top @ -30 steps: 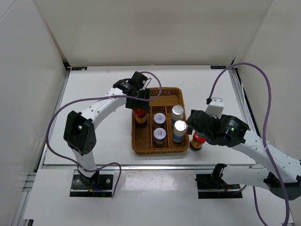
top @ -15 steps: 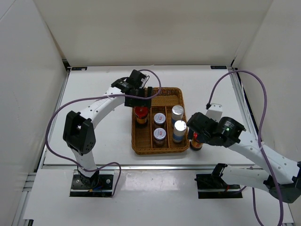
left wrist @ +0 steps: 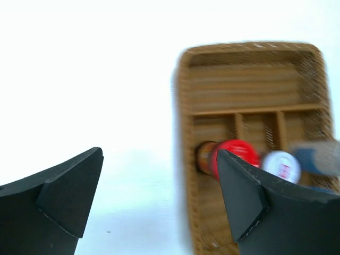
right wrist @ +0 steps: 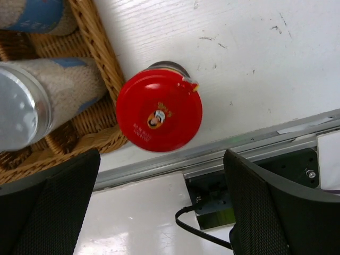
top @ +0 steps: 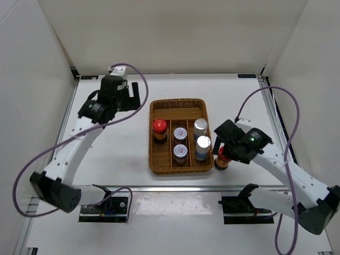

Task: Organize the condiment bottles

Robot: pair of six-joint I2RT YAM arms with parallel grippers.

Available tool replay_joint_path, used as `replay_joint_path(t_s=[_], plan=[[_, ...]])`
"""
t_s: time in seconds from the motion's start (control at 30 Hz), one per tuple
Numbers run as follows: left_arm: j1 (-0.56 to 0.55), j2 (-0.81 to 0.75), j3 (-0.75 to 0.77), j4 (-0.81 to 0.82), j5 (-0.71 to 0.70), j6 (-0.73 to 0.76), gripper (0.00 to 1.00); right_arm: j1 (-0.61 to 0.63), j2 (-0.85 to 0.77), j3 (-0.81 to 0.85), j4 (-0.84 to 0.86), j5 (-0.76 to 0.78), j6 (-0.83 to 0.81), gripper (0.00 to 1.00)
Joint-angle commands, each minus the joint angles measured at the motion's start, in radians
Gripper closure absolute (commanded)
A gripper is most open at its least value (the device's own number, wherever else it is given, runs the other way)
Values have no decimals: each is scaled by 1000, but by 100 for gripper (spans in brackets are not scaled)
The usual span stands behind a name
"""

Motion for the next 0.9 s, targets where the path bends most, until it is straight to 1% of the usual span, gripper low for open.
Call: replay_joint_path(t_s=[0.0,0.03,0.1,0.13,0.17,0.2,0.23,0.27,0.33,0.37,0.43,0.5,0.57,0.6,0.67,0.7,0.73,0.8,0.87], plan=[[31,-98,-146,84,-83,3,1,-55,85,10,47,-67,-36,0],[31,-147,-221,110,-83,3,1,-76,85,-1,59,-78,-36,0],[31,-193,-295,173,-139,-9,1,-153,64,-32,122,-122,-57,0],[31,-246,-386,198,-173,-41,1,-181,55,-45,146,-150,-75,0],[31,-277,-436,248,-222,-54,1,-233,46,-70,170,-214,-118,0],[20,-309,-483,277,-236,-54,1,-256,36,-70,205,-242,-137,0],[11,-372,-576,306,-280,-54,1,-291,36,-82,217,-269,-155,2],[-6,-398,-608,331,-314,-54,1,-307,45,-82,229,-297,-186,18],[-21,-426,-608,331,-327,-52,1,-327,58,-82,240,-350,-186,27],[-32,-426,-608,354,-316,-37,1,-337,70,-96,255,-367,-197,29],[-43,-426,-608,354,-347,-37,1,-337,81,-107,265,-391,-197,29],[-43,-399,-597,354,-347,-28,1,-337,90,-107,276,-404,-197,30],[-52,-399,-597,354,-325,-28,1,-337,90,-118,276,-404,-197,43],[-52,-399,-597,354,-325,-28,1,-337,90,-118,276,-404,-197,56],[-52,-399,-597,354,-325,-28,1,-337,90,-72,234,-357,-197,70],[-52,-411,-597,354,-325,-28,1,-337,81,-47,210,-331,-197,80],[-52,-411,-597,354,-325,-28,1,-337,69,-21,163,-302,-206,85],[-52,-422,-597,354,-325,-28,1,-337,53,58,119,-236,-206,94],[-52,-422,-597,354,-325,-37,1,-337,39,106,73,-211,-215,99]])
